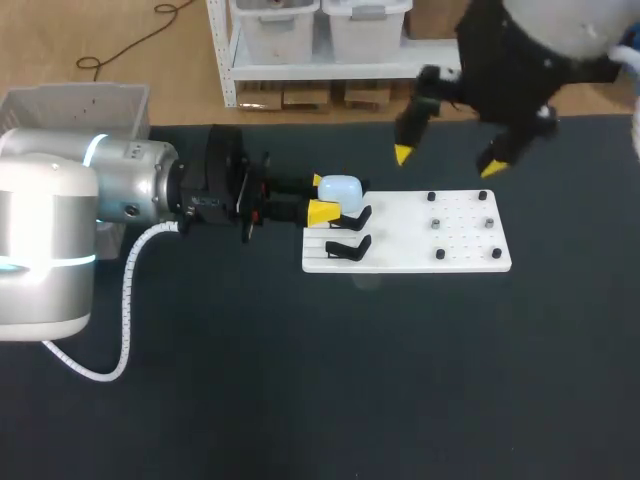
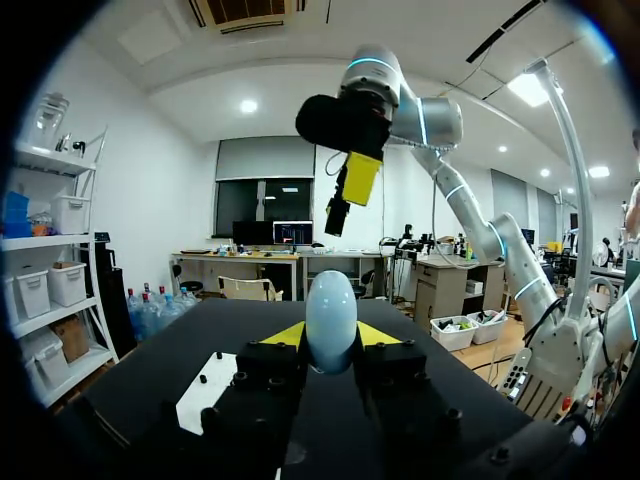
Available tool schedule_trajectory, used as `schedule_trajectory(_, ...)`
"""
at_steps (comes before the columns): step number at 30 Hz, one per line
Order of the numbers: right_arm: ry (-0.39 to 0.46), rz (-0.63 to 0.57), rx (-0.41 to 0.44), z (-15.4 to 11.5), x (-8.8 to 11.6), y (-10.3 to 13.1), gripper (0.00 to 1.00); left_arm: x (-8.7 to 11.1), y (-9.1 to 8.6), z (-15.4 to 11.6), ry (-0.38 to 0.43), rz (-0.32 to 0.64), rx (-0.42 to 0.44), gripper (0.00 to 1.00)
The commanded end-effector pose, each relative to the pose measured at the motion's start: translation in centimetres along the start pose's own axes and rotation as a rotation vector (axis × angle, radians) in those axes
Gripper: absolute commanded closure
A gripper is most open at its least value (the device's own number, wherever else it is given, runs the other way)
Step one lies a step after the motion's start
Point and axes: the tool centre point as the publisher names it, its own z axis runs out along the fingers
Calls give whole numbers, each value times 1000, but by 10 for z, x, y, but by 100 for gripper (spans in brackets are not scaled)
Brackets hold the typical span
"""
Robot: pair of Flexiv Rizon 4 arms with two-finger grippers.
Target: Pick up each earbud case from the left stands, insert the matching earbuds, close the lid, and place the case in the box.
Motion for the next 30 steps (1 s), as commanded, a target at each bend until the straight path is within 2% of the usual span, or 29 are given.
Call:
schedule_trajectory(1, -191, -10, -44, 1, 12, -10, 0, 0, 0, 0, 0, 1, -1, 100)
schedule_trajectory(5, -197, -43, -87, -2, 19, -11, 0, 0, 0, 0, 0, 1, -1, 100)
schedule_trajectory(7, -197, -43, -87, -2, 19, -11, 0, -9, -4, -6, -5, -15, -18, 100)
schedule_trajectory(13, -197, -43, -87, -2, 19, -11, 0, -60, -21, -26, 36, 22, -93, 100)
schedule_trajectory(19, -197, -43, -87, -2, 19, -11, 0, -108, -33, -56, 91, 68, -212, 100)
schedule_trajectory(22, -197, -43, -87, -2, 19, -11, 0, -120, -32, -80, 121, 73, -304, 100)
schedule_trajectory(25, -197, -43, -87, -2, 19, -11, 0, -122, -25, -118, 161, 60, -428, 100)
schedule_trajectory(27, -197, -43, -87, -2, 19, -11, 0, -115, -16, -144, 184, 45, -536, 100)
schedule_trajectory(30, -197, -43, -87, -2, 19, -11, 0, -98, 0, -180, 171, -10, -700, 100)
